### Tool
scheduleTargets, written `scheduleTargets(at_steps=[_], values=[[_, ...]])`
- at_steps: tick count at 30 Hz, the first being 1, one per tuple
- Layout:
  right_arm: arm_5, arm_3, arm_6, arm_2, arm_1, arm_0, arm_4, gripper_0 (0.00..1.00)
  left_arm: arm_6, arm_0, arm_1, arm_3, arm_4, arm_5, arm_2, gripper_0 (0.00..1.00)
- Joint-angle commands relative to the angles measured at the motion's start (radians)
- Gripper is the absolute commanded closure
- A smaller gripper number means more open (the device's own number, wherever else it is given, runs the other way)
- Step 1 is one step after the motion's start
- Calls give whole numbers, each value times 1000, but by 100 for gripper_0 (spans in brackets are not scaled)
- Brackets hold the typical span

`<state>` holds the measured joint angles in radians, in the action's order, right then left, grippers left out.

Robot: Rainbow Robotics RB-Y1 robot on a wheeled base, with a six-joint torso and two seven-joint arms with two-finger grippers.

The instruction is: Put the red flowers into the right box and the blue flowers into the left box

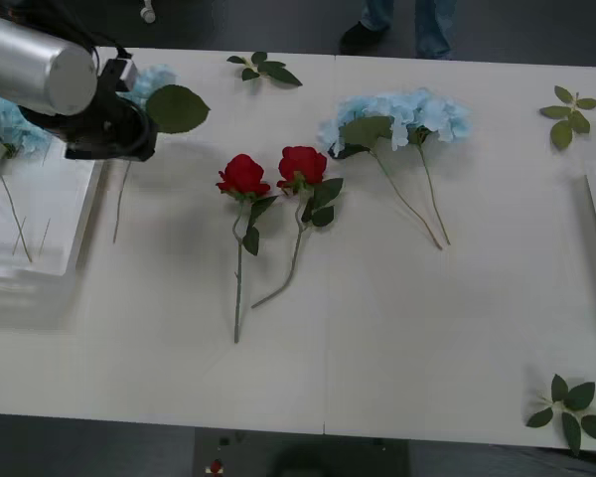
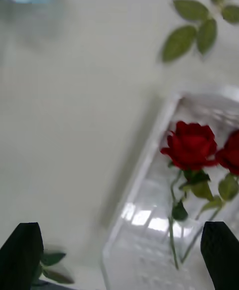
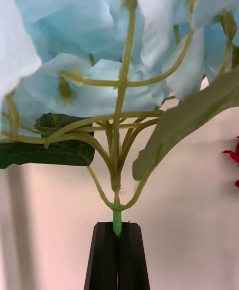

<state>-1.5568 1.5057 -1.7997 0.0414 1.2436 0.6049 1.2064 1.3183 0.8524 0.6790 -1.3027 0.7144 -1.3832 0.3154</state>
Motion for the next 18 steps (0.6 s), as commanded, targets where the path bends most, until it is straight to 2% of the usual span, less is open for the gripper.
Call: scheduleTargets(at_steps=[1, 2, 5, 8, 13, 18], values=[[93, 93, 218, 63, -7, -25, 44, 7, 42, -3, 105, -110, -12, -103, -127, 100], [93, 93, 218, 63, -7, -25, 44, 7, 42, -3, 105, -110, -12, -103, -127, 100], [231, 103, 298, 176, -58, -24, -4, 7, 53, -75, 175, -201, -10, -175, -246, 100], [299, 87, 353, 247, -118, -7, -68, 7, 59, -116, 211, -262, -4, -235, -351, 100], [319, 61, 424, 334, -233, 35, -246, 7, 75, -128, 246, -303, -4, -347, -500, 100], [320, -9, 488, 440, -322, 122, -346, 7, 94, -127, 267, -303, -19, -359, -578, 100]])
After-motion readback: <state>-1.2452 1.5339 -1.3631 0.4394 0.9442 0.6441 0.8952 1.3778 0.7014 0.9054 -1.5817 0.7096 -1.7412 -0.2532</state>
